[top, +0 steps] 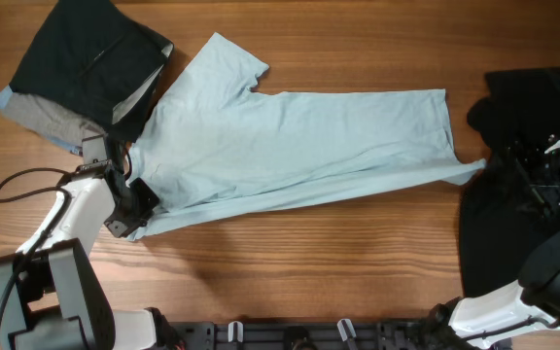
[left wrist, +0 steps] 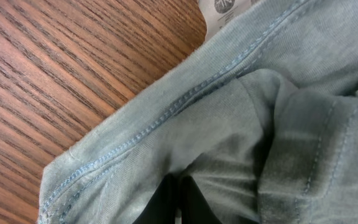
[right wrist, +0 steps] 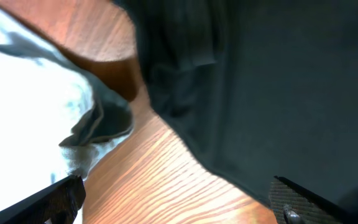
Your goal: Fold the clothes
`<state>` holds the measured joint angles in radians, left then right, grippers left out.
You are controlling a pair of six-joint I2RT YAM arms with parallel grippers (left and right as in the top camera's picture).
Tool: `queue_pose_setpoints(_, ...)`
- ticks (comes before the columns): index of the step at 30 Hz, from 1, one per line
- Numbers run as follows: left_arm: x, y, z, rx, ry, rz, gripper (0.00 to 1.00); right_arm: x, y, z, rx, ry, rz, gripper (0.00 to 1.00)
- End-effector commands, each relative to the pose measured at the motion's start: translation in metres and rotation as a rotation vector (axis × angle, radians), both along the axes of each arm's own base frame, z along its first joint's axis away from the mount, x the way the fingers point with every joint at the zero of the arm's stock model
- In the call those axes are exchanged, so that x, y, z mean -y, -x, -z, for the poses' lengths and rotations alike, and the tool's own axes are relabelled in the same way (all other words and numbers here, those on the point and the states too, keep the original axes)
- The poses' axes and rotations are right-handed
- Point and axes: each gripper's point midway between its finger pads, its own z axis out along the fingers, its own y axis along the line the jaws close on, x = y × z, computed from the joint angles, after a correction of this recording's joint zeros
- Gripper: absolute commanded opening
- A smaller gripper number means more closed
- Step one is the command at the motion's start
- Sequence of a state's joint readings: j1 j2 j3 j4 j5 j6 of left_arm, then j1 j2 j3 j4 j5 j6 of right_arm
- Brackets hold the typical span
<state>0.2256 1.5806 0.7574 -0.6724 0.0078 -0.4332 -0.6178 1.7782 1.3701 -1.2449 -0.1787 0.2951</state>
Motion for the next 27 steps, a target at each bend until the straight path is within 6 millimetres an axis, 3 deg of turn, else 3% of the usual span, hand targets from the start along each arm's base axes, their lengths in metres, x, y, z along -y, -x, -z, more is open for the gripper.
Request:
queue_pose_setpoints(1, -0.015, 0.029, 0.021, -0.120, -0.068, -0.043, 0.06, 0.040, 0.012, -0.009, -0.073, 0.213, 0.073, 1.00)
queue_pose_setpoints(16, -0.015, 0.028, 0.021, -0.119, -0.069, -0.043, 0.06, 0.047, -0.006, -0.009, 0.003, 0.233, 0.080, 0.99)
queue_pose_setpoints(24, -0.015, 0.028, 0.021, -0.119, -0.069, -0.043, 0.06, 0.057, -0.023, -0.011, 0.078, 0.267, 0.090, 1.00)
queue_pose_setpoints(27, -0.015, 0.028, 0.021, -0.119, -0.069, -0.043, 0.06, 0.048, -0.036, -0.013, 0.146, 0.212, 0.048, 1.00)
